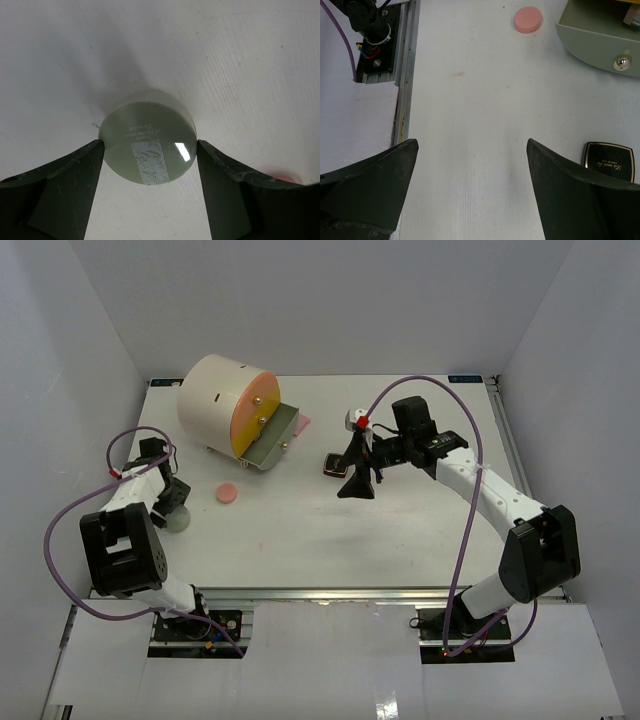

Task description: Organize the makeup

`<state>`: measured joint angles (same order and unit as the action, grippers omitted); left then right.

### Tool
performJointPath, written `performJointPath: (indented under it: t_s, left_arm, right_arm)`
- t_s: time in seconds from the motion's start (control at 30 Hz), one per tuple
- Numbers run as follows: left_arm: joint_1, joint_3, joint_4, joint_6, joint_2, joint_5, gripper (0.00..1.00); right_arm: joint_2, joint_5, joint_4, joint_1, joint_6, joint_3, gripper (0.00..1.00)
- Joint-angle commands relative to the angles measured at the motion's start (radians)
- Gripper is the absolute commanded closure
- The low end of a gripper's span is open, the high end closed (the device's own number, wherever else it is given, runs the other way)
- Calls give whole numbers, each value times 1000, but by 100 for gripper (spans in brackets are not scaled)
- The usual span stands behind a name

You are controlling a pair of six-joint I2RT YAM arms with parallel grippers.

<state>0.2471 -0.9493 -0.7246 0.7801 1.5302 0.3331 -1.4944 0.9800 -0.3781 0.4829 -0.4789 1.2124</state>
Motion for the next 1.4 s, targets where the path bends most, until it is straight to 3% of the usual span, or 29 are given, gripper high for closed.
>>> performJointPath:
  t_s: [0.0, 0.27, 0.33, 0.4, 0.47, 0.6, 0.7, 0.97, 1.37]
  left_arm:
    - [20, 39, 41, 7, 5, -56, 33]
    - [26, 50, 59, -7, 4, -103, 37]
    - [24, 54, 70, -19, -5, -125, 46]
    - [25, 58, 74, -28, -17, -147, 47]
    - [25, 61, 82, -36, -27, -161, 46]
    - [24, 69, 66, -44, -27, -146, 21]
    - [25, 73, 59, -47, -34, -137, 13]
    - [24, 79, 13, -43, -31, -149, 8]
    - [24, 68, 8, 0, 97, -135, 13]
  right_arm:
    - [36, 45, 27, -13, -4, -7, 4]
    - [45, 58, 27, -29, -4, -10, 4]
    - [45, 59, 27, -30, -3, -11, 4]
    - [45, 60, 27, -31, -3, -11, 4]
    - [46, 63, 27, -32, -4, -11, 4]
    - [46, 65, 27, -34, -3, -13, 4]
    - [46, 66, 27, -37, -4, -13, 4]
    - [47, 67, 27, -39, -5, -14, 4]
    - [50, 76, 27, -51, -3, -15, 4]
